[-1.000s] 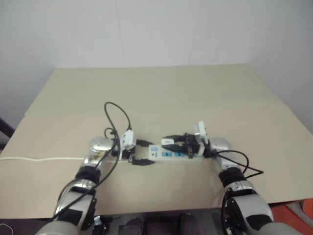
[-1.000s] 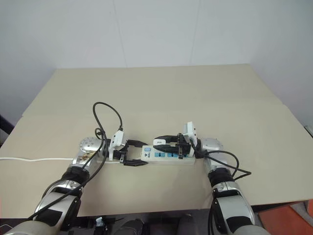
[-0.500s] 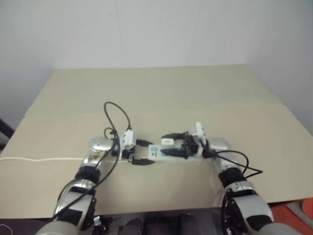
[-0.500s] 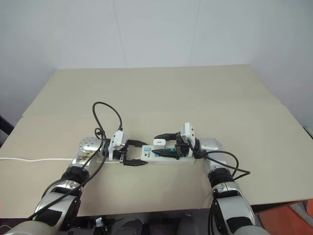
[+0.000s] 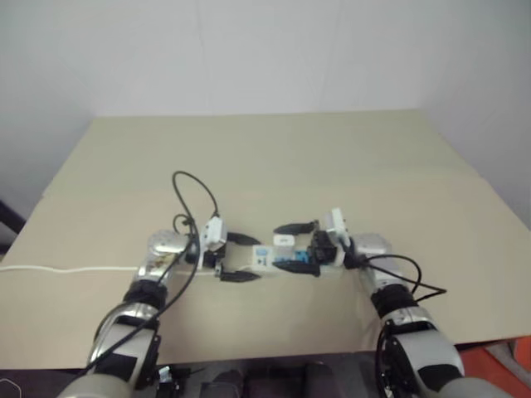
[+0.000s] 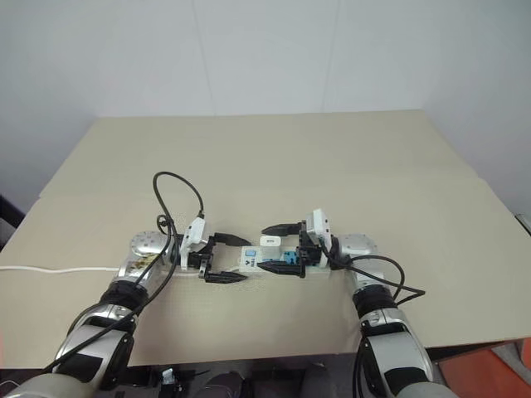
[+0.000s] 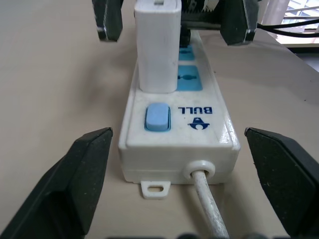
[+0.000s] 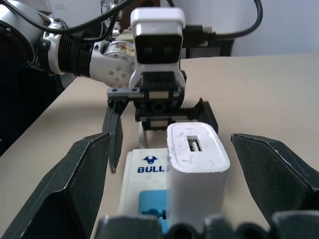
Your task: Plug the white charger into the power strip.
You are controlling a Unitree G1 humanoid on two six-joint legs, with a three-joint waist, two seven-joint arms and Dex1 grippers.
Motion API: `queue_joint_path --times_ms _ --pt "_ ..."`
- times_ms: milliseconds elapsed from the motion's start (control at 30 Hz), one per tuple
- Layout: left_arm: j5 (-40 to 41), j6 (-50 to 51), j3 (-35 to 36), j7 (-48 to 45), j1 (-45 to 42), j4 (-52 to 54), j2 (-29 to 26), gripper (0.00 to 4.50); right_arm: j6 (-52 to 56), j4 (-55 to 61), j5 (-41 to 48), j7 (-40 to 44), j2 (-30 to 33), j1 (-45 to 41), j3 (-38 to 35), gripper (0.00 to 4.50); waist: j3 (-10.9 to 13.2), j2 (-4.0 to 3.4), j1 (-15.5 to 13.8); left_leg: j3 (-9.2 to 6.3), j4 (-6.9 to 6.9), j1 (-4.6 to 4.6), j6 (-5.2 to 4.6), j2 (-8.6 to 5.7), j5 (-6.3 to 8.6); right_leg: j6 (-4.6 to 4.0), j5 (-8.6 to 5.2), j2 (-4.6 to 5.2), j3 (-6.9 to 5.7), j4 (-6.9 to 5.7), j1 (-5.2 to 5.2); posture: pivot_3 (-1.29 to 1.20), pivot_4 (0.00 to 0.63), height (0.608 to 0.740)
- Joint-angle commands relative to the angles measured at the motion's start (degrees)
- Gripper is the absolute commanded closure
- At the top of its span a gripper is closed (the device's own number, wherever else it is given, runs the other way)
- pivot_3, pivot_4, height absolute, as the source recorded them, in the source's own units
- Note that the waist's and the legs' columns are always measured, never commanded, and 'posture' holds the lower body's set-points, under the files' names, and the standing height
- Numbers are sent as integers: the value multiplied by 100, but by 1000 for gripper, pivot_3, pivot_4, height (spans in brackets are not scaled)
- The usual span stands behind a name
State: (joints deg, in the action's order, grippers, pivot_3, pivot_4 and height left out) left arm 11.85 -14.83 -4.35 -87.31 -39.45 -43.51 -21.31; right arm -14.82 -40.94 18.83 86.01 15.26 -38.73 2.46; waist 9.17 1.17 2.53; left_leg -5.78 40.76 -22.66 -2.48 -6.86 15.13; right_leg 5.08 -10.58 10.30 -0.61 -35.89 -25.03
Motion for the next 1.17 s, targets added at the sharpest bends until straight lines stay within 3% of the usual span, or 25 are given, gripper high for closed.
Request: queue_joint_path --times_ms 33,300,500,667,1167 --pt "531 126 474 223 -28 558 -106 8 191 543 205 7 128 247 -111 0 1 0 -13 0 -2 0 0 0 0 0 0 0 0 0 -1 0 150 740" --pt "1527 1364 1019 -109 459 2399 -1133 8 785 2407 683 -59 1582 288 -739 0 8 -11 -1 1 -12 -28 0 -2 1 0 0 3 5 -5 -28 0 150 740" --pt "1661 1388 1225 -408 790 2501 -1975 8 1074 3060 692 452 3219 611 -1052 0 9 -12 -39 3 -47 -9 1 1 1 -4 -4 1 2 15 -18 0 150 740" --pt "1766 1447 1350 -519 1106 2643 -2455 8 1143 3398 897 642 4105 1307 -1292 0 10 -12 -55 4 -63 -11 1 6 1 -6 -6 0 -1 17 -21 0 150 740" --pt "1811 1718 1451 101 1957 3513 -2454 8 1592 3509 987 533 4888 1914 -1558 0 12 -16 -153 19 -83 -3 1 23 1 -15 -4 -6 1 72 -12 0 150 740"
